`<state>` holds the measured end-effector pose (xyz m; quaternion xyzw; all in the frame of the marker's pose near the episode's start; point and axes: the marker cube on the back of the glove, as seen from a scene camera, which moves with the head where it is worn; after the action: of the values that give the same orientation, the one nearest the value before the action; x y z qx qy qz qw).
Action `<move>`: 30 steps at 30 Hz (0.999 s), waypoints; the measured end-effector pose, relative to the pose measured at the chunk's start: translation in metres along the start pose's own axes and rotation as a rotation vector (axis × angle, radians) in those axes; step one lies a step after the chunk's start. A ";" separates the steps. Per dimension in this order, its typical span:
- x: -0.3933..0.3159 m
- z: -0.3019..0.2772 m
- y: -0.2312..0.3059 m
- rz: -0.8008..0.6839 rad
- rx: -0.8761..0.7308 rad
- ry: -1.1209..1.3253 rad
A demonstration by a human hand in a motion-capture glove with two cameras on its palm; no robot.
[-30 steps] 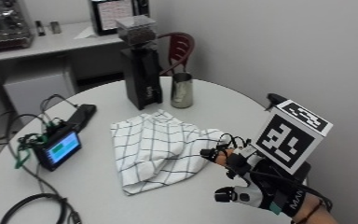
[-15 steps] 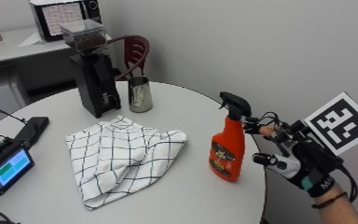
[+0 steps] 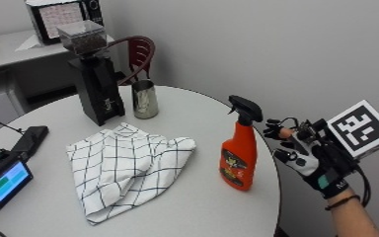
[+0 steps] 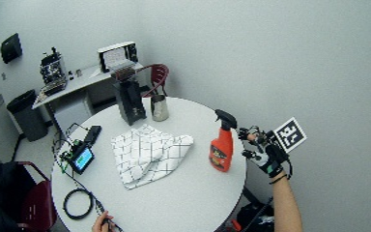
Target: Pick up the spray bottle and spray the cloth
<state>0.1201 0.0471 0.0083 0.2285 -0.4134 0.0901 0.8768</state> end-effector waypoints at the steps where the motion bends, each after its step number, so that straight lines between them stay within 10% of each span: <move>1: 0.004 0.002 -0.006 0.005 0.000 -0.028; 30: 0.049 0.071 -0.077 0.031 -0.129 -0.441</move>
<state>0.1296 -0.0557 0.0601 0.1797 -0.6033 0.0251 0.7766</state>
